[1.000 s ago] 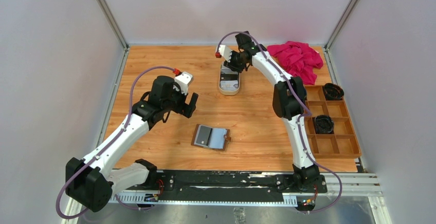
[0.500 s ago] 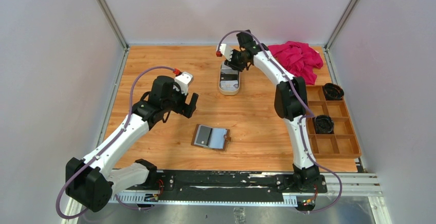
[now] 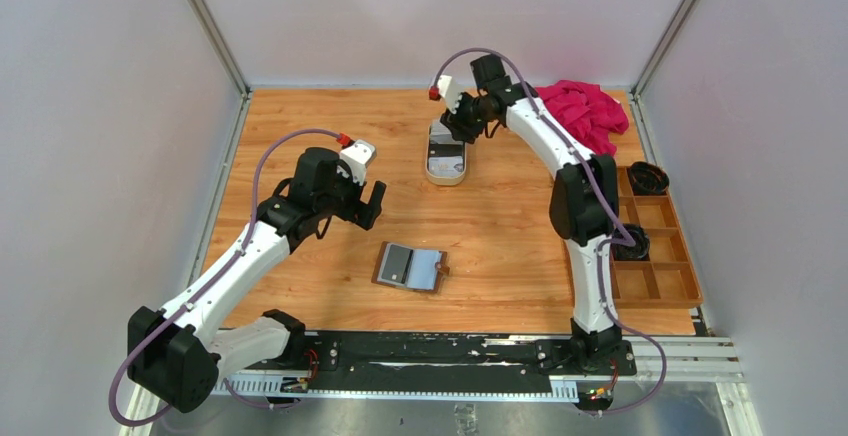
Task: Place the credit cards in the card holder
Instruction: Move the storage box to the center of the board.
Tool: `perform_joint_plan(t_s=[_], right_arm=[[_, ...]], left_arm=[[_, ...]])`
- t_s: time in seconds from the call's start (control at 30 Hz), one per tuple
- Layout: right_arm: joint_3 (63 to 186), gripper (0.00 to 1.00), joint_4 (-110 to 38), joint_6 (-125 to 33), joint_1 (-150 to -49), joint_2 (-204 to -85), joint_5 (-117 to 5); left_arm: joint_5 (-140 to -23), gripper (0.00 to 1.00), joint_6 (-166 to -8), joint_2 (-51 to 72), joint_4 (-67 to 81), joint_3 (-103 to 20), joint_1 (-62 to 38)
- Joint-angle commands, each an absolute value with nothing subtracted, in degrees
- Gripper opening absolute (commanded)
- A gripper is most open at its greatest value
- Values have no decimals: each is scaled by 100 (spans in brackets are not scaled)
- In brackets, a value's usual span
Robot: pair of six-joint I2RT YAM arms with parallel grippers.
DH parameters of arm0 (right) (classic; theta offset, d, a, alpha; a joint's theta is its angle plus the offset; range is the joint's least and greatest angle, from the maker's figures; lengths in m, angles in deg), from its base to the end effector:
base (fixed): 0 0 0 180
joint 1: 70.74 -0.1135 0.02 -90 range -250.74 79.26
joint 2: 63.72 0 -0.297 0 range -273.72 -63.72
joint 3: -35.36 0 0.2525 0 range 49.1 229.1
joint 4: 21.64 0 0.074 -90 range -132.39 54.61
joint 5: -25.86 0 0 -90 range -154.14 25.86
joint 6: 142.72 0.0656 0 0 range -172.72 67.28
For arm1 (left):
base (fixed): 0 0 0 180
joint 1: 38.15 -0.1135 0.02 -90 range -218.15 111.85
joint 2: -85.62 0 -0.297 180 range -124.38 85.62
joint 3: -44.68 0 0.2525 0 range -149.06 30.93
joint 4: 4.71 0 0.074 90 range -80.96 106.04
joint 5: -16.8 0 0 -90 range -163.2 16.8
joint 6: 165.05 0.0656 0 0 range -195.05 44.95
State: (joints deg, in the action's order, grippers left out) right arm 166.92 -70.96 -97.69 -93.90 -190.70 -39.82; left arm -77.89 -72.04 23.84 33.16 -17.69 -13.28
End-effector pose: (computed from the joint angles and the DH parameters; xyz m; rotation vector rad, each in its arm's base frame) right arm 0.4908 0.2393 0.2768 -1.4443 1.7710 0.3021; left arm 0.2182 -0.1070 0.2934 0.5825 2.1584 -0.2999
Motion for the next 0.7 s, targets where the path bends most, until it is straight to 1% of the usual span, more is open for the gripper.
perform_joint_plan(t_s=[0.0, 0.13, 0.27, 0.3, 0.37, 0.57, 0.67], right_arm=[[16243, 49, -7004, -8363, -9161, -18467, -3521], [15865, 48, -6747, -6833, -9077, -18427, -3897], [15833, 46, -6694, -5230, -9048, -18654, -4575], [15854, 46, -6694, -4959, -9029, -18722, -4591], [15894, 41, -6694, -4641, -9006, -18888, -4538], [16143, 37, -6702, -4285, -8947, -19353, -4198], [16257, 34, -6720, -4275, -8942, -19523, -4361]], left_arm=[[-7878, 98, -7223, 2350, 3290, -1766, -1380], [-7879, 98, -7219, 2372, 3305, -1767, -1380], [-7871, 98, -7221, 2397, 3307, -1767, -1380], [-7881, 98, -7223, 2401, 3305, -1767, -1380], [-7865, 98, -7219, 2402, 3313, -1767, -1380], [-7854, 98, -7223, 2424, 3317, -1765, -1380], [-7881, 98, -7223, 2415, 3312, -1767, -1380]])
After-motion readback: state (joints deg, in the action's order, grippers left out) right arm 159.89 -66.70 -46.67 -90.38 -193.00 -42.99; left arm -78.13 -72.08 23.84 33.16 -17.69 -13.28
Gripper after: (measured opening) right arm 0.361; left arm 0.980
